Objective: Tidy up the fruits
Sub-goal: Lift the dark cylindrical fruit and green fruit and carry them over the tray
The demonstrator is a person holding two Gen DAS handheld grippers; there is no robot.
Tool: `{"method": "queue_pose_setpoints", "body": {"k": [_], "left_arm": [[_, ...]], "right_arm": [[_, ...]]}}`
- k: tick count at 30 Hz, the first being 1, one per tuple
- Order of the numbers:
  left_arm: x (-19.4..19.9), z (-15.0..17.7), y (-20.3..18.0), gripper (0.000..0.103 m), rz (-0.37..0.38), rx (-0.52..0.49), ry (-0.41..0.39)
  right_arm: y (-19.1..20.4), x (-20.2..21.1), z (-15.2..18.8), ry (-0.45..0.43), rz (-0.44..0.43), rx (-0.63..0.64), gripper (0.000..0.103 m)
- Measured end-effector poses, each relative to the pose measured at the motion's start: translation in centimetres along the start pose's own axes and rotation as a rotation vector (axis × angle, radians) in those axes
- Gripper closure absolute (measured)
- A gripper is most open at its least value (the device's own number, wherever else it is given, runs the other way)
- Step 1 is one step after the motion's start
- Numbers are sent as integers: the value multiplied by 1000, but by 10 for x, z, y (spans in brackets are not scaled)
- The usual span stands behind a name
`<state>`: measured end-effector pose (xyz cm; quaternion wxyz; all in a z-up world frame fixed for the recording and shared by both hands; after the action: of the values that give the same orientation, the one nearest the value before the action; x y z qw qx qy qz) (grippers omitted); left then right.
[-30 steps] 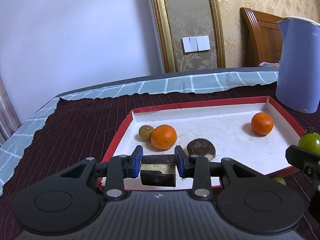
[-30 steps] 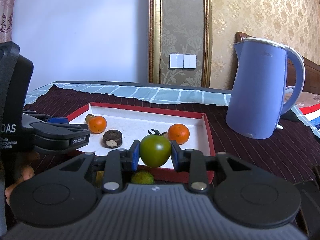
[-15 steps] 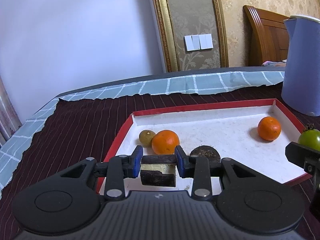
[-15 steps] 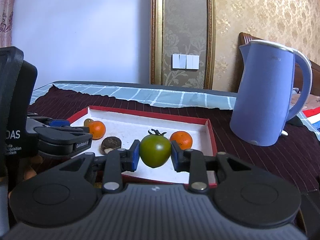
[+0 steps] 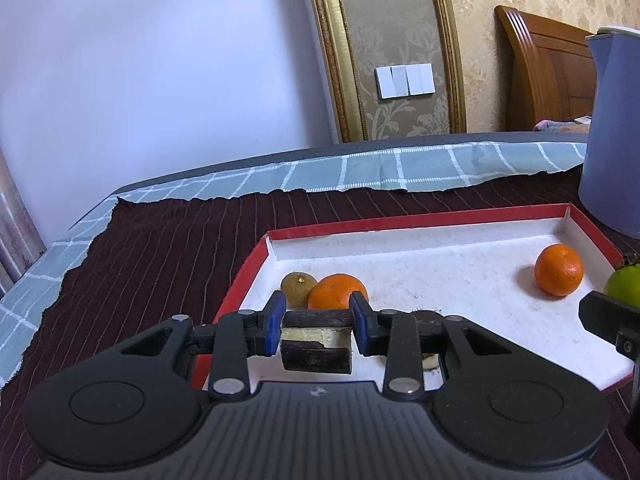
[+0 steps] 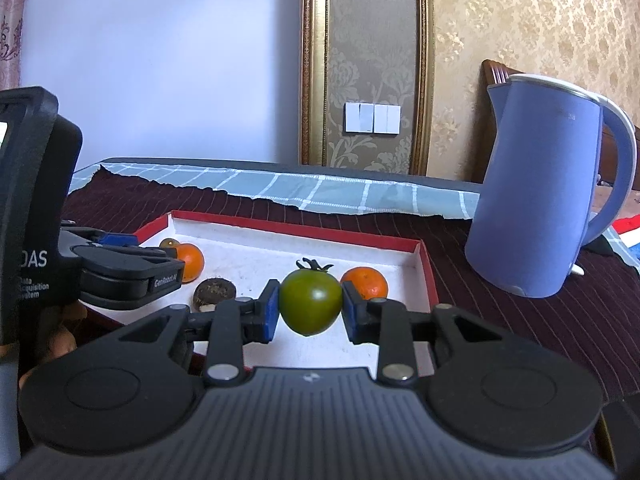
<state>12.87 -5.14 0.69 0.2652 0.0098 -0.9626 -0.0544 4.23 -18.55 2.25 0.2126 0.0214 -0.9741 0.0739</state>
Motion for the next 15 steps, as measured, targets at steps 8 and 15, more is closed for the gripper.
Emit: {"method": "queue_pose_setpoints", "body": {"k": [8,15], "left_arm": [[-14,-8,-4,69,-10,-2,9],[-22,-11,-7,69,-11,-3,11]], "right_arm": [[-6,-17,-10,9,7,-5,73],[-13,-28,-12,14,9,-25,73]]}}
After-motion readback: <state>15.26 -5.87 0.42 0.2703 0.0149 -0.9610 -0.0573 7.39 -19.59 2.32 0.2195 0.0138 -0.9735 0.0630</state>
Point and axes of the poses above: each gripper's, at about its wrist camera, not at the fingertips, and x roughly against the way its jaws point, y to its left, z to its underside, the point moved 1 cm from there along -x, roughly the way its jaws point, and after that the axes turned 6 degrees about x, right-handed, at the moved point
